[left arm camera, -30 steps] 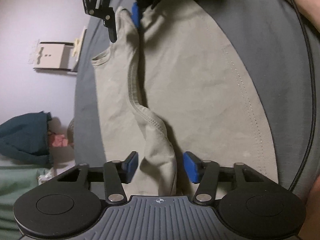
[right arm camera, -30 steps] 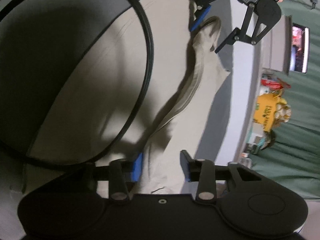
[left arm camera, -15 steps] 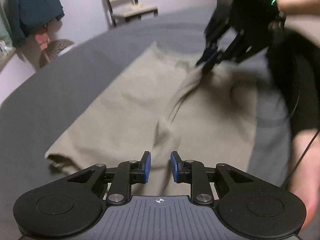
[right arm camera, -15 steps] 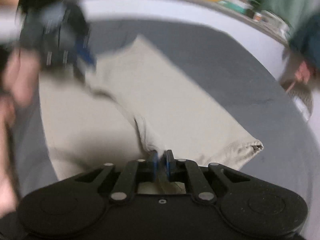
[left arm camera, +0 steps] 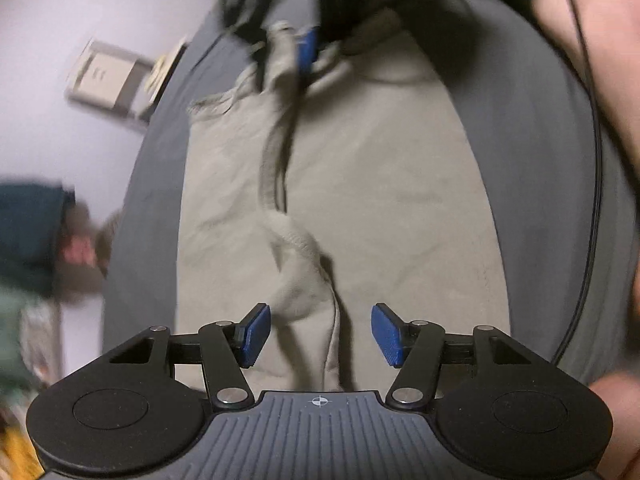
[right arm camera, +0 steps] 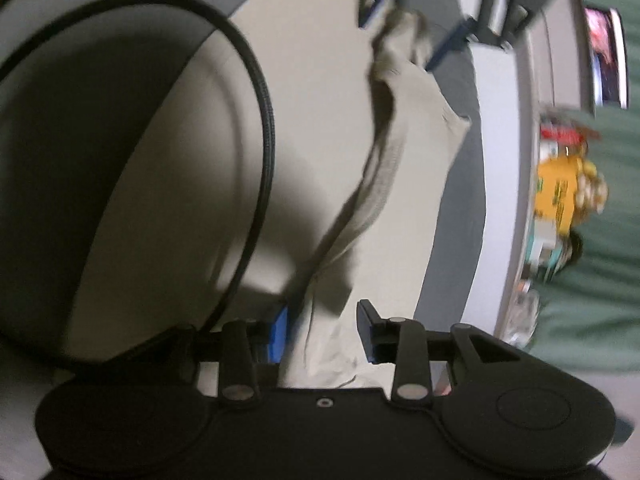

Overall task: Fold clothes
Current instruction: 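Grasp the shirt fold with both grippers and pull it straight, then release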

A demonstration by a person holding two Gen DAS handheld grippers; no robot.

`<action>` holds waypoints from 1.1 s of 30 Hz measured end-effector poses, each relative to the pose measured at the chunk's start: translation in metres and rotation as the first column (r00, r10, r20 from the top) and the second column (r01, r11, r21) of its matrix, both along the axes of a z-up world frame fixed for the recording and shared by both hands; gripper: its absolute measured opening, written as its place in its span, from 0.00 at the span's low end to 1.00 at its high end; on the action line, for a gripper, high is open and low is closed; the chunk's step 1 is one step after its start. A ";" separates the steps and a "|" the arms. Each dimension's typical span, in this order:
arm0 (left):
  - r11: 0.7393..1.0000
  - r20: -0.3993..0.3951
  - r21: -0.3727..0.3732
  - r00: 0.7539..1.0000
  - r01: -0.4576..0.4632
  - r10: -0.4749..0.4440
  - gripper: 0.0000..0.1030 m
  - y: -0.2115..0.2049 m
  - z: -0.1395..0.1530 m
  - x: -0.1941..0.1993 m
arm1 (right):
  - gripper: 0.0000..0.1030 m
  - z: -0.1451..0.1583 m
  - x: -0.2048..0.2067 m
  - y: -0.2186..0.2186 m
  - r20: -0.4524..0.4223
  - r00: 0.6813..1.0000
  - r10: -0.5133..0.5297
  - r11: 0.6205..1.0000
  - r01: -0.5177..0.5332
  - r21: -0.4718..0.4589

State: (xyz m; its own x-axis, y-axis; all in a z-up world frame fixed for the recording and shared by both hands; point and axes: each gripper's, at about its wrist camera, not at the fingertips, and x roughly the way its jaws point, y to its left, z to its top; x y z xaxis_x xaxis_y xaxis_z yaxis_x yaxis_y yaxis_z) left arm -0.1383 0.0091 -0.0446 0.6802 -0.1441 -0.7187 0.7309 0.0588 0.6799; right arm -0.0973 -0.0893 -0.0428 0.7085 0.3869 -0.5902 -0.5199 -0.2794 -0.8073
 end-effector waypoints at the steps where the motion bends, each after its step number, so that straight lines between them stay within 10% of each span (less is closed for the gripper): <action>1: 1.000 0.022 0.018 1.000 0.008 -0.008 0.56 -0.003 -0.002 0.000 | 0.31 -0.003 0.001 0.002 0.022 1.000 0.018 1.000 -0.017 -0.017; 4: 0.999 0.055 0.024 0.998 -0.022 0.021 0.49 -0.010 -0.003 0.005 | 0.07 -0.010 0.005 0.006 0.073 0.996 0.051 0.998 -0.048 -0.047; 6: 0.998 0.065 0.006 0.996 -0.056 0.056 0.08 -0.012 0.000 0.010 | 0.07 0.008 0.010 0.004 0.031 1.000 -0.002 0.998 0.000 0.067; 10: 0.959 -0.033 -0.211 0.982 -0.190 0.188 0.07 0.005 0.038 0.022 | 0.07 0.073 0.026 0.001 -0.212 0.966 -0.147 0.893 0.222 0.391; 13: 0.891 -0.153 -0.377 0.966 -0.252 0.209 0.07 0.024 0.072 0.022 | 0.07 0.121 0.053 -0.016 -0.576 0.801 -0.163 0.700 0.505 0.504; 16: 0.873 -0.224 -0.401 0.953 -0.279 0.202 0.07 0.032 0.080 0.018 | 0.07 0.125 0.072 -0.027 -0.774 0.617 -0.141 0.644 0.651 0.402; 17: 0.879 -0.234 -0.385 0.951 -0.281 0.202 0.07 0.031 0.077 0.016 | 0.07 0.121 0.074 -0.027 -0.796 0.586 -0.151 0.654 0.663 0.364; 23: 0.936 -0.292 -0.274 0.946 -0.224 0.141 0.08 0.023 0.045 0.004 | 0.07 0.078 0.049 -0.015 -0.729 0.634 -0.258 0.802 0.561 0.205; 33: 0.920 -0.442 -0.302 0.892 -0.251 0.099 0.08 0.031 0.058 0.007 | 0.07 0.080 0.055 -0.017 -0.752 0.595 -0.284 0.811 0.567 0.142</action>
State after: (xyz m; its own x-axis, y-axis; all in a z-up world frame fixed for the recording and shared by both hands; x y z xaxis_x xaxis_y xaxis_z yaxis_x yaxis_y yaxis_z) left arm -0.1315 0.0403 0.0134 0.3721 -0.3388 -0.8641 0.8930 0.3847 0.2338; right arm -0.0427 -0.1065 0.0372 0.3052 0.4138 -0.8577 -0.9274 0.3336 -0.1690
